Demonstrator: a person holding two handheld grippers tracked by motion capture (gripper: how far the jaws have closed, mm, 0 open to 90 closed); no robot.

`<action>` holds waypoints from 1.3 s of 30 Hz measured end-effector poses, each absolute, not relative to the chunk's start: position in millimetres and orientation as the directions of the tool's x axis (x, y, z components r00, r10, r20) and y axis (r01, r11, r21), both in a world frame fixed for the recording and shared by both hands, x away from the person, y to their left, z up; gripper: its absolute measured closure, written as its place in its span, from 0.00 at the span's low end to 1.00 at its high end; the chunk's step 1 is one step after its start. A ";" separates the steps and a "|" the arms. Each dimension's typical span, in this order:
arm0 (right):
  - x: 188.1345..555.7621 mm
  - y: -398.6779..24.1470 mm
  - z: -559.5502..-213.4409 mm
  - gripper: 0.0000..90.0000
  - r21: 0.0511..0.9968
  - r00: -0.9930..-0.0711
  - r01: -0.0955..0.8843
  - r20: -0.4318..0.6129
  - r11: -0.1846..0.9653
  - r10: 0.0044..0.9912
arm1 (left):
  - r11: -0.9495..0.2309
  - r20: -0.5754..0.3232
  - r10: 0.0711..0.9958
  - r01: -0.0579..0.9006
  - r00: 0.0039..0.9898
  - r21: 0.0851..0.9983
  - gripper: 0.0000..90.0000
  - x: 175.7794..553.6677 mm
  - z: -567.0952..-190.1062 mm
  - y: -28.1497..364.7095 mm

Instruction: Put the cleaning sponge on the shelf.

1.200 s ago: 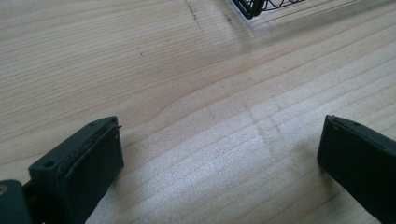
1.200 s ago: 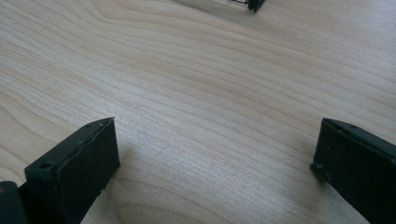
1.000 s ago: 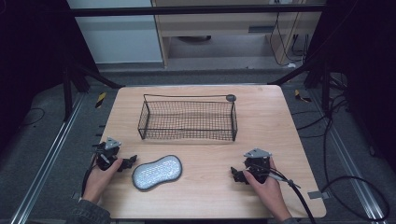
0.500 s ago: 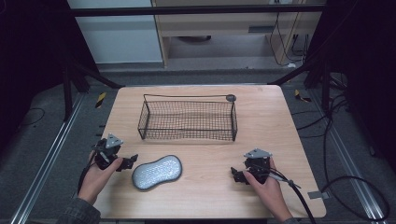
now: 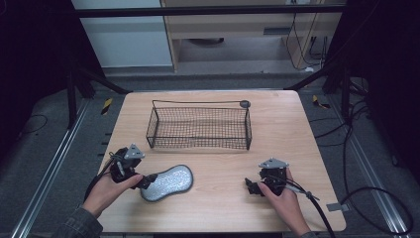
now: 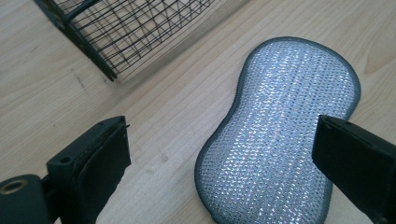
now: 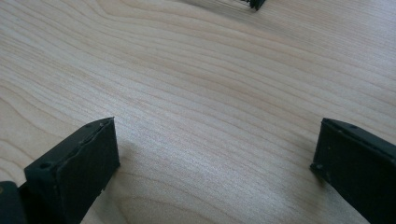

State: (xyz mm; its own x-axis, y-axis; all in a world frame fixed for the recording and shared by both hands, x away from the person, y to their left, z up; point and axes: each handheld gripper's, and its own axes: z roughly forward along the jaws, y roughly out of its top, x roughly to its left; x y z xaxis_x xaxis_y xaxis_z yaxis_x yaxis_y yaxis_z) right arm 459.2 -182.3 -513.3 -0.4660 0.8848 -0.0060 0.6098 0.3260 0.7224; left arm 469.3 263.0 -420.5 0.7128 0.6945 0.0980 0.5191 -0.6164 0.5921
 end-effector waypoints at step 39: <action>459.7 -183.9 -512.8 0.00 0.718 -0.484 0.607 -0.008 0.342 0.875 | -0.855 0.044 0.449 0.415 0.892 0.311 0.05 486.7 -440.0 208.9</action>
State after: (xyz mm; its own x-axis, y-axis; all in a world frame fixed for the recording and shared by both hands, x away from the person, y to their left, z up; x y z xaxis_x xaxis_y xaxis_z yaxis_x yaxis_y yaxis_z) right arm 459.7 -183.9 -512.8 -0.4836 0.8752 -0.0081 0.6066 0.3419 0.7178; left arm 486.7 208.9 -440.0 0.8924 0.4490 0.0444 0.4148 -0.8552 0.3108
